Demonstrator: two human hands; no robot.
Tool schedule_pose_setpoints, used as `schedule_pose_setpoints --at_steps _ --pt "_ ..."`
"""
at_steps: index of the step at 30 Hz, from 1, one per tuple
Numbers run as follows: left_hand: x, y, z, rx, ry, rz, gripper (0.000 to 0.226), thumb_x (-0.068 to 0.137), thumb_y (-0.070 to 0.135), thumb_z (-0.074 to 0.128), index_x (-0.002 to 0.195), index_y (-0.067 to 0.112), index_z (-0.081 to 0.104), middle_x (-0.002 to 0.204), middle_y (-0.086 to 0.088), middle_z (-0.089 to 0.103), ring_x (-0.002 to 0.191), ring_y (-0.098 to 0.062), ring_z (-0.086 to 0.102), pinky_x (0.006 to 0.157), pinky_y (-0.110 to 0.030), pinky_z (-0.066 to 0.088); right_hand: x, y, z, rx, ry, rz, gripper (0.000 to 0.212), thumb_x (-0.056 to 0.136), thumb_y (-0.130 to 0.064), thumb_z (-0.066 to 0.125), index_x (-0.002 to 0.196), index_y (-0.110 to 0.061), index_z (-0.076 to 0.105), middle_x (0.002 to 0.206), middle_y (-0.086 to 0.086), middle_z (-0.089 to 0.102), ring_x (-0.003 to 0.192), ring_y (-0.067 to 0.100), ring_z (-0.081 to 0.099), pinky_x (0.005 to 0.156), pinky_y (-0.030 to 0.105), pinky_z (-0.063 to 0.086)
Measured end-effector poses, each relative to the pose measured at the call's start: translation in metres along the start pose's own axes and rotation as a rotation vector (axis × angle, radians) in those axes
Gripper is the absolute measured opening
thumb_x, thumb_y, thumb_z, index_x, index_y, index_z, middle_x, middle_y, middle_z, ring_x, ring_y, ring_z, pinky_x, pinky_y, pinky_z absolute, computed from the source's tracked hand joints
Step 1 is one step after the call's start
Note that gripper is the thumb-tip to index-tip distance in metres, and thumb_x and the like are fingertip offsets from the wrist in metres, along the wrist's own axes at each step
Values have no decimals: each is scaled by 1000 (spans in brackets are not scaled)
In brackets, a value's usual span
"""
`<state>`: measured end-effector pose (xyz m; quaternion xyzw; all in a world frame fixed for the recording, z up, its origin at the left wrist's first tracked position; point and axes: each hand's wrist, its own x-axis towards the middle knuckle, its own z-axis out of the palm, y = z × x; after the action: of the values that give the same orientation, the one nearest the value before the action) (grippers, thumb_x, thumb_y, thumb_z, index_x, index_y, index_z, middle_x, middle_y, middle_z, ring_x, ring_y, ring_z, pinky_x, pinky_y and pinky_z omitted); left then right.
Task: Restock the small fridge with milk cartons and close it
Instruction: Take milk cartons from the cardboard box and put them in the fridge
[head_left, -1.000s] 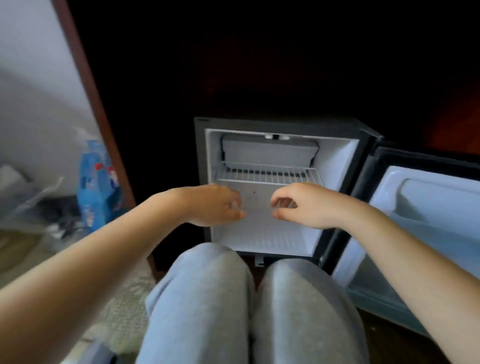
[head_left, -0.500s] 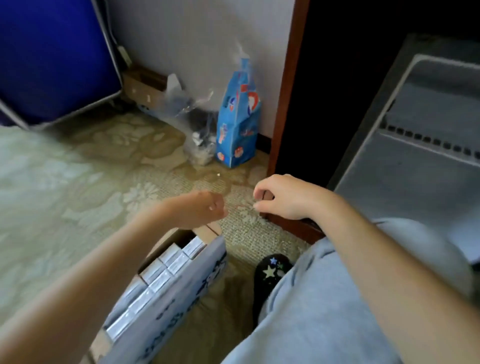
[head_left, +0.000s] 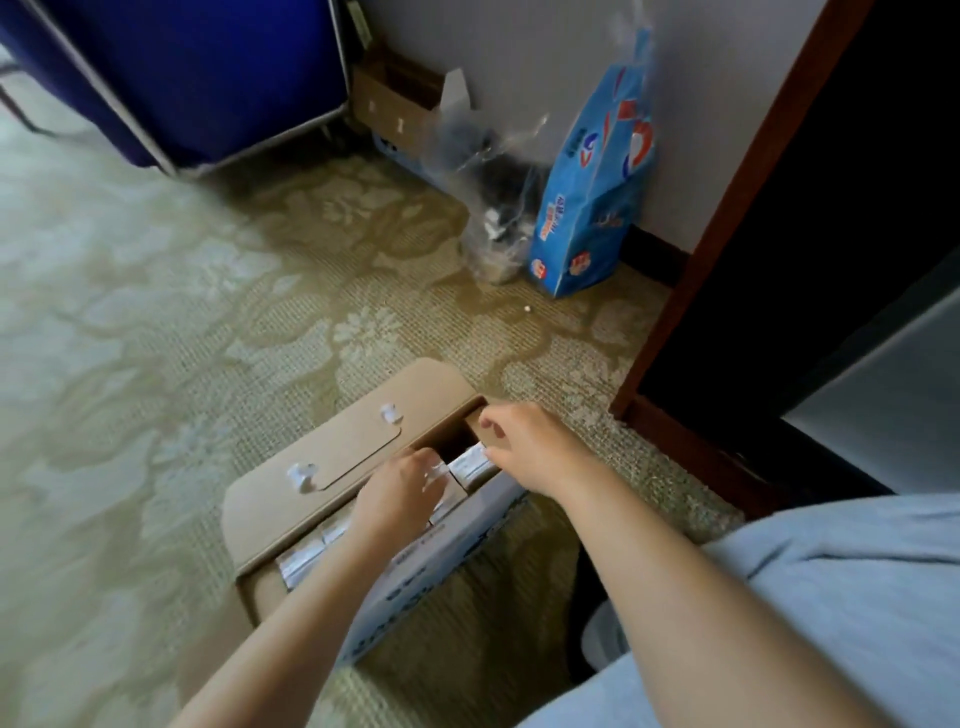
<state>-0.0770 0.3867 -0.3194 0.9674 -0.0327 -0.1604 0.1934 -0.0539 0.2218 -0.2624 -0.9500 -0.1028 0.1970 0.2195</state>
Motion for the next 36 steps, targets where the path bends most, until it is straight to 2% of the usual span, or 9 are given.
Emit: schedule_pose_setpoints --at_steps 3,5,10,13,17,26,33,34,36 --pt "-7 1 10 -25 64 -39 15 90 29 57 97 17 62 97 2 58 89 -18 59 75 -30 50 12 -2 18 -104 -22 -113 38 92 -5 49 129 -14 52 126 9 55 112 29 55 90 41 49" --pt "-11 0 18 -37 100 -37 19 90 33 58 101 18 61 98 2 58 90 -17 58 74 -28 47 21 1 31 -223 -54 -169 37 92 -3 48 126 -14 53 124 8 56 118 28 49 93 40 45" --pt "-13 0 25 26 118 -59 31 87 46 58 106 21 56 104 5 56 94 -14 52 74 -25 45 36 9 45 -320 -88 -171 40 91 -8 52 130 -16 50 130 6 55 126 26 40 102 41 36" --pt "-8 -1 26 125 89 -65 42 85 54 55 113 23 54 112 4 55 103 -15 52 81 -28 46 44 8 45 -388 -146 -179 42 90 -14 57 131 -18 50 139 4 47 131 26 34 105 41 34" --pt "-3 -3 25 261 89 -38 47 85 61 50 115 26 54 117 6 56 112 -15 52 94 -31 39 53 5 49 -528 -170 -206 41 88 -17 62 128 -21 55 142 4 40 135 27 27 106 41 32" --pt "-6 -4 30 444 158 19 45 93 53 40 122 21 54 120 3 57 115 -20 51 98 -34 33 56 2 55 -577 -96 -209 29 90 -20 59 119 -17 59 139 5 41 133 30 27 103 40 32" --pt "-7 -1 32 449 174 -36 43 90 56 44 115 22 56 113 5 60 109 -18 54 96 -32 33 54 5 57 -580 -71 -229 31 93 -18 54 123 -15 56 138 6 43 134 30 25 102 40 33" --pt "-7 0 34 438 167 -41 42 90 54 46 113 20 56 111 3 60 106 -19 55 93 -33 36 54 5 57 -574 -65 -234 31 93 -18 54 123 -15 55 137 6 43 134 30 26 102 40 33" --pt "-7 -1 36 416 161 -8 38 82 48 62 99 14 61 94 -2 63 86 -21 60 77 -33 45 52 6 56 -552 -57 -243 32 93 -18 54 125 -16 52 137 7 43 133 30 27 102 39 33"
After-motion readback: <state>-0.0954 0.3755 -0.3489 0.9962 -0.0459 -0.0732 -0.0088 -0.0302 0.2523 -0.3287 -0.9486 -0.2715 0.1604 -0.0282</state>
